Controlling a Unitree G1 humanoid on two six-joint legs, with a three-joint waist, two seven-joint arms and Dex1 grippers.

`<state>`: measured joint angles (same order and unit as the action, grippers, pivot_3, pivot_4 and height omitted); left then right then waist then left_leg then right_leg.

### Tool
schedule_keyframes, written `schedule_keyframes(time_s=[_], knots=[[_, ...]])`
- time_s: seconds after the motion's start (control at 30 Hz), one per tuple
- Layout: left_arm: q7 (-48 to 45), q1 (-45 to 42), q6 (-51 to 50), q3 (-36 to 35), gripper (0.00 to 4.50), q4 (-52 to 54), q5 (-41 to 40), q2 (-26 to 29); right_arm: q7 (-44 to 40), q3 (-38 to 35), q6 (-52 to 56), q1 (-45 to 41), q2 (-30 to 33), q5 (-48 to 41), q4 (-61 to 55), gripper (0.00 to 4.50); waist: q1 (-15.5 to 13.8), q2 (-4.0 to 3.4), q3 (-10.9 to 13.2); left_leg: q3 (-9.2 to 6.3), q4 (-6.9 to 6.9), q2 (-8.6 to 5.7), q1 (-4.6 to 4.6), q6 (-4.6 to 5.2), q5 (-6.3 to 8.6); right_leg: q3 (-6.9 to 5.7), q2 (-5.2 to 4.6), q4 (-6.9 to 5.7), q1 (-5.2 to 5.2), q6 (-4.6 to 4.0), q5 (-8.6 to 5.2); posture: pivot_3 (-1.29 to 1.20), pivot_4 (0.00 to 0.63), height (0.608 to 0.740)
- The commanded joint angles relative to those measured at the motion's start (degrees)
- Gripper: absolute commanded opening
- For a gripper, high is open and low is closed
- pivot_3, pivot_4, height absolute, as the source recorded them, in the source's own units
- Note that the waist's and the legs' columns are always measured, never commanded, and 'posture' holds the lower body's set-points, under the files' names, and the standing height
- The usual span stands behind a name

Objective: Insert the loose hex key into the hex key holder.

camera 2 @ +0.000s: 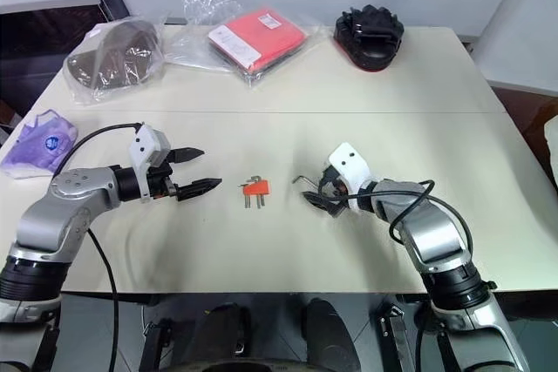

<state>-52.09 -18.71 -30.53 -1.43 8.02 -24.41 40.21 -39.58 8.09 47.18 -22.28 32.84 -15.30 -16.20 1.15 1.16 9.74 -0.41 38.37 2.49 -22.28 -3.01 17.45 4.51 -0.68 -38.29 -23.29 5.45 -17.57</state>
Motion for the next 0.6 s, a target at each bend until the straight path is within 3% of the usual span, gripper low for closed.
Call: schedule_keyframes(time_s=[0.03,0.2,0.37,0.6], knots=[[-1.3,-1.3,0.7,-1.0,4.5,1.0,-0.6,0.7,-7.9,2.4,-6.8,-5.5,1.9,-1.2,-1.8,4.46,0.0,-0.02,0.0,0.0,0.0,0.0,0.0,0.0,0.0,0.0,0.0,0.0,-0.01,0.0,0.0,0.0,0.15,0.74],[-1.7,-2.2,0.7,-1.1,4.5,0.5,-0.3,0.8,-14.1,10.8,-18.4,-10.5,3.9,6.2,6.6,4.46,-0.2,-0.01,0.0,-0.01,0.0,0.0,-0.01,0.0,0.0,-0.03,0.0,0.0,-0.02,0.0,0.0,0.0,0.15,0.74],[-1.4,-1.3,0.4,-1.5,4.5,1.7,-0.3,1.0,-15.7,16.0,-27.7,-13.6,0.7,12.1,17.4,4.46,-0.1,-0.01,0.0,0.05,0.01,-0.01,-0.04,0.0,0.0,-0.02,-0.05,0.03,-0.05,0.0,0.0,0.0,0.15,0.74],[-0.5,0.7,-0.2,-2.7,4.5,3.8,-0.8,1.5,-16.6,17.0,-35.9,-15.9,-2.9,15.8,27.4,4.46,0.1,-0.01,0.0,0.04,0.01,0.03,0.0,-0.03,-0.01,-0.03,-0.04,-0.1,-0.09,0.0,0.01,0.0,0.15,0.74]])
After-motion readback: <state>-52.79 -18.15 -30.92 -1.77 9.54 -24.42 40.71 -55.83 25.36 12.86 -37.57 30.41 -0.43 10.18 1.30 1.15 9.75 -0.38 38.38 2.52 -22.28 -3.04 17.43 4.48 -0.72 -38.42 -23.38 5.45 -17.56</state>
